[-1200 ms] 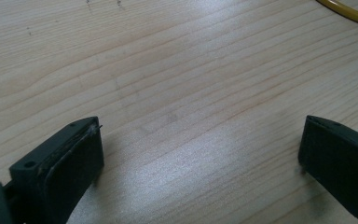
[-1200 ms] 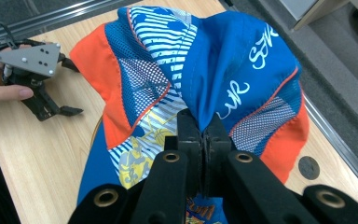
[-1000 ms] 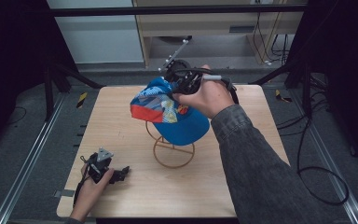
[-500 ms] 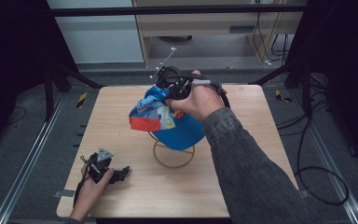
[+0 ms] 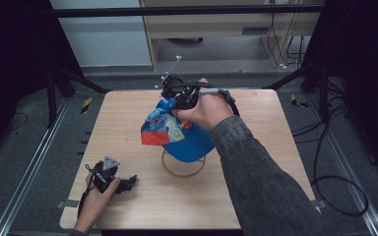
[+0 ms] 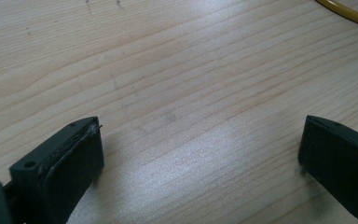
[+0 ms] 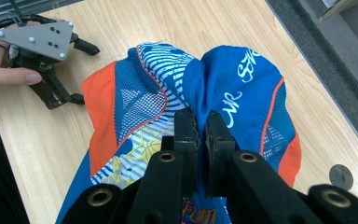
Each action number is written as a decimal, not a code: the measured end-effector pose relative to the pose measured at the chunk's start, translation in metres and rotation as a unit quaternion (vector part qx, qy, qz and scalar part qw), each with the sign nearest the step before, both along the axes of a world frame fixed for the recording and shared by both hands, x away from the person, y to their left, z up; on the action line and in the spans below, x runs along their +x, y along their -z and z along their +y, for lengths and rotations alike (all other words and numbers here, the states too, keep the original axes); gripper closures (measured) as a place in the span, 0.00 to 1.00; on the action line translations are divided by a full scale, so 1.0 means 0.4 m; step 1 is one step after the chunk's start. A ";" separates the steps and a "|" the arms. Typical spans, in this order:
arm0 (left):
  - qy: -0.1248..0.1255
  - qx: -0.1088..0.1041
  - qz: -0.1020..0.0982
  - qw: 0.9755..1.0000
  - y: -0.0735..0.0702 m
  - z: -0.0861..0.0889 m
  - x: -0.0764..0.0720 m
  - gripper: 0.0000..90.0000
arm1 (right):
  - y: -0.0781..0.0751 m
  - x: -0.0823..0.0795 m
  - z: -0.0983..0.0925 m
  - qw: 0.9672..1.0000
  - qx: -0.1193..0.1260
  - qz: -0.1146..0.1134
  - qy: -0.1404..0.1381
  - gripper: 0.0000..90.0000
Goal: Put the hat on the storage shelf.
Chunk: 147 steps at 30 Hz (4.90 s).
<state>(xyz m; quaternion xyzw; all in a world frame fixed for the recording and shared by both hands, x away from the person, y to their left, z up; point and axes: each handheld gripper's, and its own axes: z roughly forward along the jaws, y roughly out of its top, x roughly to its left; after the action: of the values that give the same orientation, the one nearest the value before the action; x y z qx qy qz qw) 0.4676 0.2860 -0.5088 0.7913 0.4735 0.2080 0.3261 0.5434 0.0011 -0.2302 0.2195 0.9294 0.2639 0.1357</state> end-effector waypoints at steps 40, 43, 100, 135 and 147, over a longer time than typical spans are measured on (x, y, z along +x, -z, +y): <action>0.000 0.000 0.000 1.000 0.000 0.000 0.000 0.00 | 0.004 -0.007 0.002 1.000 -0.006 -0.011 0.008 0.54; 0.000 0.000 0.000 1.000 0.000 0.000 0.000 0.00 | 0.005 -0.007 0.002 1.000 -0.004 -0.009 0.009 0.52; -0.001 -0.002 0.000 1.000 0.000 -0.001 0.000 0.00 | 0.011 -0.053 -0.119 0.999 0.035 -0.006 0.021 0.49; 0.001 0.000 0.001 1.000 0.000 0.000 -0.001 0.00 | 0.168 -0.154 -0.369 0.987 0.107 -0.068 0.100 0.12; 0.001 0.000 0.001 1.000 0.000 0.000 -0.001 0.00 | 0.319 -0.181 -0.471 0.984 0.100 -0.057 0.133 0.13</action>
<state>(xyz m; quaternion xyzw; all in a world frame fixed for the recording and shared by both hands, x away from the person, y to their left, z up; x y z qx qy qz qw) 0.4671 0.2860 -0.5088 0.7921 0.4730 0.2069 0.3257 0.4709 -0.1874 -0.3577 0.3387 0.8514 0.3474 0.1996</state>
